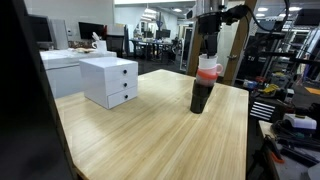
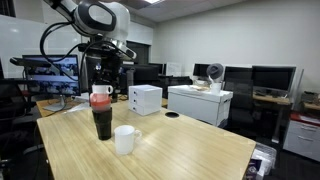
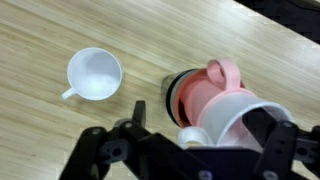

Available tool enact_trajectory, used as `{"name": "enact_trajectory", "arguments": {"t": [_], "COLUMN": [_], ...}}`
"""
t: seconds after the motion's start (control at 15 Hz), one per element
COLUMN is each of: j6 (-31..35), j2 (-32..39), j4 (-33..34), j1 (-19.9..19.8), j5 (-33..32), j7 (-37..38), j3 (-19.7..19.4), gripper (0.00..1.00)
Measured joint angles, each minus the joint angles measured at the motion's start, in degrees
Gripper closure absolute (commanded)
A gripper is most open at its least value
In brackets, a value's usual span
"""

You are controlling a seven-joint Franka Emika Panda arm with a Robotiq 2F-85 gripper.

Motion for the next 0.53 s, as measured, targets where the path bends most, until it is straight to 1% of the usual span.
{"name": "enact_trajectory", "arguments": {"t": [0.53], "j6": [7.6], "j2": [0.0], "j4": [-2.2], "j1": [-0.4], "j5": [-2.6], "j7": [3.2], "j3": [0.0], "gripper": [0.00]}}
